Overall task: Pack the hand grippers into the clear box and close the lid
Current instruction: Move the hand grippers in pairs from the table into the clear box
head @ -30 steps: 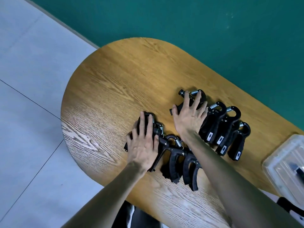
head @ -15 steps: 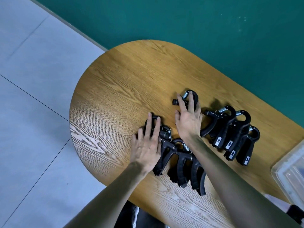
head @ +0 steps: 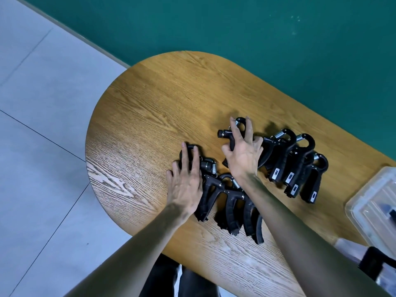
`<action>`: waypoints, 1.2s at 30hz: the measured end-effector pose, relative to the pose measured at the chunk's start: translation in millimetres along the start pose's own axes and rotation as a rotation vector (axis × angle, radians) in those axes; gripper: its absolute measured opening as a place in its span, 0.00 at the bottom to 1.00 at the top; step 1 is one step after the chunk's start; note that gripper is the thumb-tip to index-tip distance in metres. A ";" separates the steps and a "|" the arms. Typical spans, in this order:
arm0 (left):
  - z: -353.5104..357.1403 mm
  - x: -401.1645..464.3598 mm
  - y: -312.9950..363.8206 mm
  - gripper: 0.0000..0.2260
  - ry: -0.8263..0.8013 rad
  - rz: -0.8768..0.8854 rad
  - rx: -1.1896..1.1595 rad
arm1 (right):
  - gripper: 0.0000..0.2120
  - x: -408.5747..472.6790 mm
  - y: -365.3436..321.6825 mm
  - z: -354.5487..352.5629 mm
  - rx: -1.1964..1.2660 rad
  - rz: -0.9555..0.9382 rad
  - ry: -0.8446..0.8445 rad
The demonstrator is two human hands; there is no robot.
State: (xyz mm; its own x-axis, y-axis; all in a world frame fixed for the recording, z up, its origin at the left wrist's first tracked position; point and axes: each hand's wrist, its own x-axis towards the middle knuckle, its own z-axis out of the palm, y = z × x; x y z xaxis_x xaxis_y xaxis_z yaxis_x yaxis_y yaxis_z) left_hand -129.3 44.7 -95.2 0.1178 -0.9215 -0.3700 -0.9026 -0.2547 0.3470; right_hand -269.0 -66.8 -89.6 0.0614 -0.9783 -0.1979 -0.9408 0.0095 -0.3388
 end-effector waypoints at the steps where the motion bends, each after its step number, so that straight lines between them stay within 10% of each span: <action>1: -0.2 -0.1 0.9 0.45 0.011 -0.001 0.011 | 0.36 -3.7 2.2 -2.6 0.002 -0.005 0.000; 29: -13.6 -162.2 266.8 0.31 0.205 0.076 0.029 | 0.33 -236.0 160.6 -209.4 0.013 0.085 0.258; 36: 2.6 -217.8 357.4 0.34 0.162 0.363 0.181 | 0.32 -307.7 252.8 -235.4 0.083 0.334 0.395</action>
State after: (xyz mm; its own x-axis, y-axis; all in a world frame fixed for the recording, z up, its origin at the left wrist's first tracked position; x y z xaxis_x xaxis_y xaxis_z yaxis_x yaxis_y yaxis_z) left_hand -478.6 155.1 107.2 -0.1699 -0.9796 -0.1070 -0.9539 0.1363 0.2672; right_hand -604.1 187.9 102.2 -0.3828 -0.9225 0.0494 -0.8573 0.3348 -0.3911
